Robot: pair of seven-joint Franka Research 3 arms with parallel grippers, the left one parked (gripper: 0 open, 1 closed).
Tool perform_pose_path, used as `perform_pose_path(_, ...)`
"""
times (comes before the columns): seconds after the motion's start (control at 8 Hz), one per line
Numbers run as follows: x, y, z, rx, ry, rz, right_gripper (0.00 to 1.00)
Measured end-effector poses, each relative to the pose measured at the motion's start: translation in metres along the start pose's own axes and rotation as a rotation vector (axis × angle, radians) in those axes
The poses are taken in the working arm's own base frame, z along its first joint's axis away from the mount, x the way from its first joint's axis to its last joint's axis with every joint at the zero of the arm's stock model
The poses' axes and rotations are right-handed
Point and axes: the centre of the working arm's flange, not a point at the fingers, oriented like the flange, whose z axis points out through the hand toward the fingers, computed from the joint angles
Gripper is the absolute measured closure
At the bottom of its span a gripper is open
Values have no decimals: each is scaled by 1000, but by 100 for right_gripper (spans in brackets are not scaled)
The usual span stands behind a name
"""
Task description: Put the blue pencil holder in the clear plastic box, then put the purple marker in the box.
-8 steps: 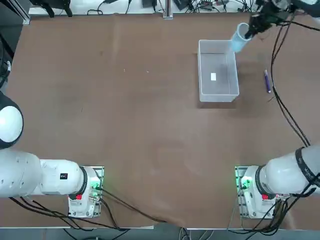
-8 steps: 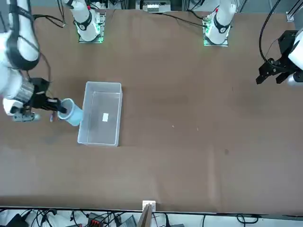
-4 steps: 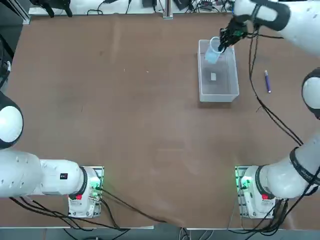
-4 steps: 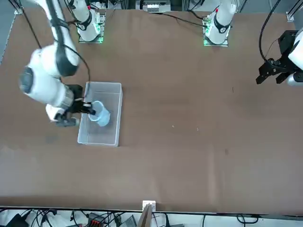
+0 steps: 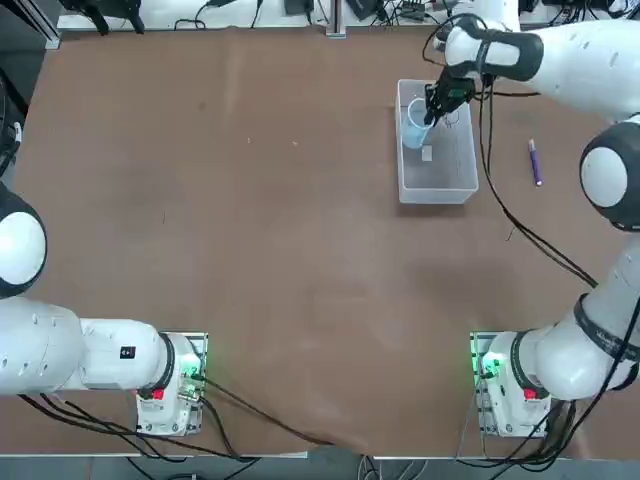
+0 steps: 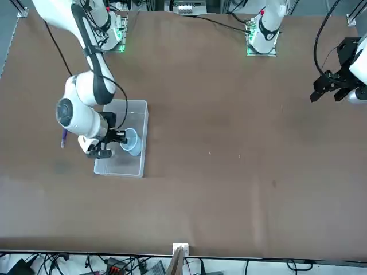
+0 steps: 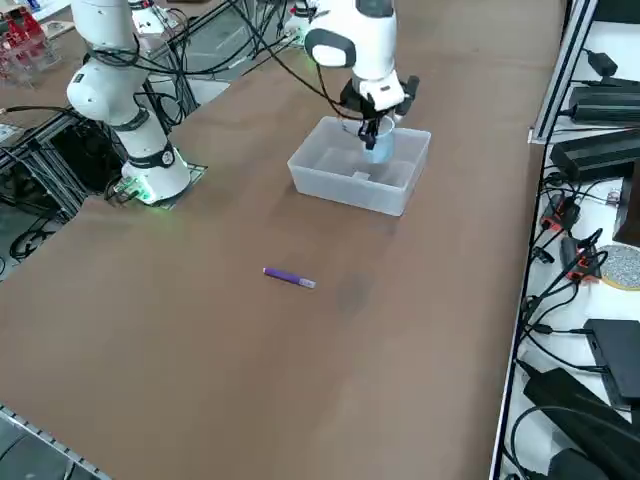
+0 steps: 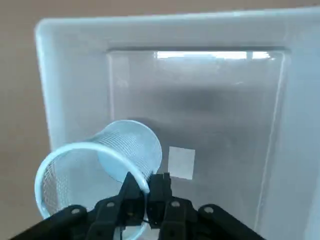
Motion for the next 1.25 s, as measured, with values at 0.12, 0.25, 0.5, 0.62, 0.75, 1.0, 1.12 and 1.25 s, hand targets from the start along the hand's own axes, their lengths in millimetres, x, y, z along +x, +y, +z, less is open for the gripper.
perform_pose_path(0.12,0,2,2,-15,-2,-8,94)
perform_pose_path(0.25,0,4,5,-30,-6,-16,94)
perform_pose_path(0.5,-1,6,14,-47,-20,-24,94)
perform_pose_path(0.62,-1,7,16,-49,-24,-24,94)
perform_pose_path(0.75,-1,7,17,-49,-24,-25,94)
perform_pose_path(1.0,-1,2,21,-50,-17,-32,94)
perform_pose_path(1.12,-1,-1,25,-51,-14,-38,94)
perform_pose_path(1.25,-1,-4,29,-53,-12,-43,94)
